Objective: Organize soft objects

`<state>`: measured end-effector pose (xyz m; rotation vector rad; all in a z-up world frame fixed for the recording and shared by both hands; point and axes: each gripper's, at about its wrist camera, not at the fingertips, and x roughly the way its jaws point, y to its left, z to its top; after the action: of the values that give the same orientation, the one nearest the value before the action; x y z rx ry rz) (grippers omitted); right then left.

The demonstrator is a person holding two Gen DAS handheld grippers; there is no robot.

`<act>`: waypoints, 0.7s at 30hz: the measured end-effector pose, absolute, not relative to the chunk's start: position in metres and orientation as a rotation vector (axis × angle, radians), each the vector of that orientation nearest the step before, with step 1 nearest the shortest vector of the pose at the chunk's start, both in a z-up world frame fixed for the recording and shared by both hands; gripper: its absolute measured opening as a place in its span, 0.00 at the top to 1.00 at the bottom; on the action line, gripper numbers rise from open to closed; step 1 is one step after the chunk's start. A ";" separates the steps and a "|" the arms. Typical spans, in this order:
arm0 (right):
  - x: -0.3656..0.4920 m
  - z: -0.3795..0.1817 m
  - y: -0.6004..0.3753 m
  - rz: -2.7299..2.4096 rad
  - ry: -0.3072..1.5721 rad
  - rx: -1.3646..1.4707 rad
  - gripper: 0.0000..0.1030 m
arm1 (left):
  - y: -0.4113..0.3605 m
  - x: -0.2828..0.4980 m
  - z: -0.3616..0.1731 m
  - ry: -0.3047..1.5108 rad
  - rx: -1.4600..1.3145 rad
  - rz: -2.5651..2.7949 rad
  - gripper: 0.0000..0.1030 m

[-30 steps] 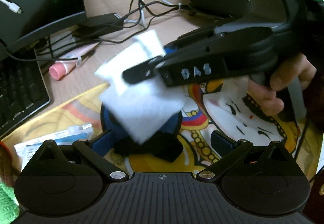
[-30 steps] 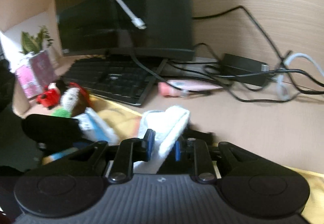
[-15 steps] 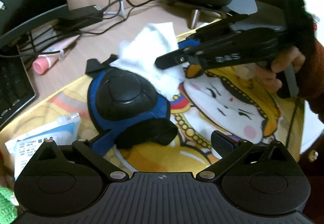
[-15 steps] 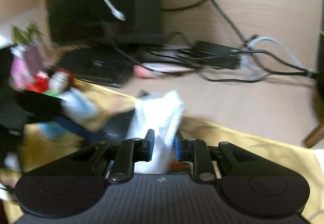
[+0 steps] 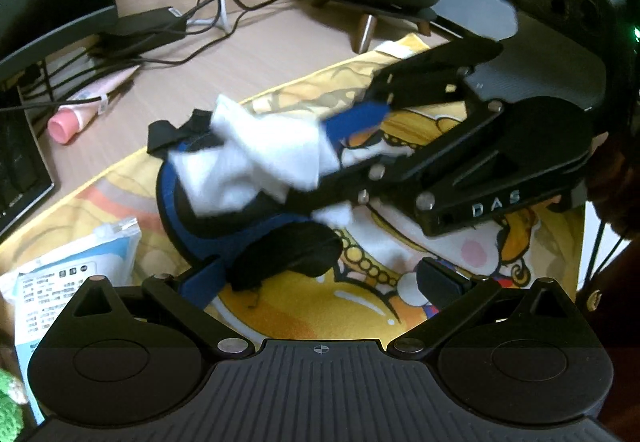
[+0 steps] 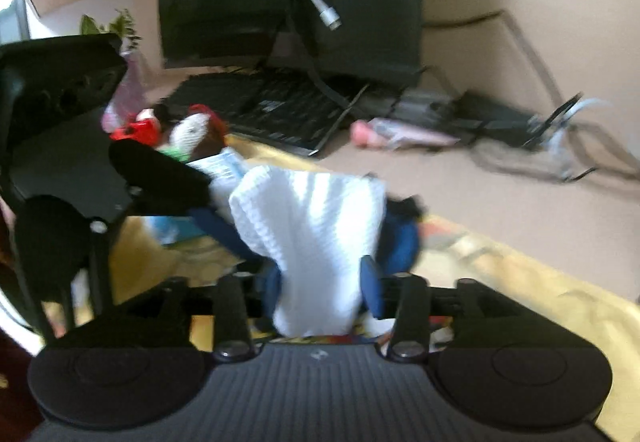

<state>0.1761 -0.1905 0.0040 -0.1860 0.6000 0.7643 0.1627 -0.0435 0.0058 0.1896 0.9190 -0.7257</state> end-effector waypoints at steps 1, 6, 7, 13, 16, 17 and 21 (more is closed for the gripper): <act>0.177 0.005 -0.190 0.748 0.580 -0.198 0.52 | -0.044 0.163 0.005 0.921 0.190 -0.726 0.00; 0.203 -0.003 -0.182 0.788 0.600 -0.128 0.56 | -0.047 0.161 0.004 0.921 0.210 -0.720 0.00; 0.207 -0.005 -0.182 0.803 0.611 -0.100 0.59 | -0.046 0.161 0.004 0.921 0.209 -0.720 0.00; 0.192 0.007 -0.180 0.885 0.602 -0.067 0.82 | -0.040 0.164 0.010 0.926 0.168 -0.731 0.00; 0.192 0.006 -0.180 1.005 0.712 0.053 0.82 | -0.034 0.164 0.017 0.918 0.125 -0.753 0.00; 0.194 0.003 -0.180 1.027 0.757 0.080 0.82 | -0.032 0.164 0.019 0.916 0.105 -0.764 0.00; 0.193 -0.008 -0.184 0.960 0.808 0.033 0.82 | -0.034 0.166 0.013 0.947 0.083 -0.761 0.00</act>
<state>0.1935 -0.1841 -0.0085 0.0329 0.8076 0.9596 0.1662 -0.0337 0.0132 0.0829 0.9465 -0.7612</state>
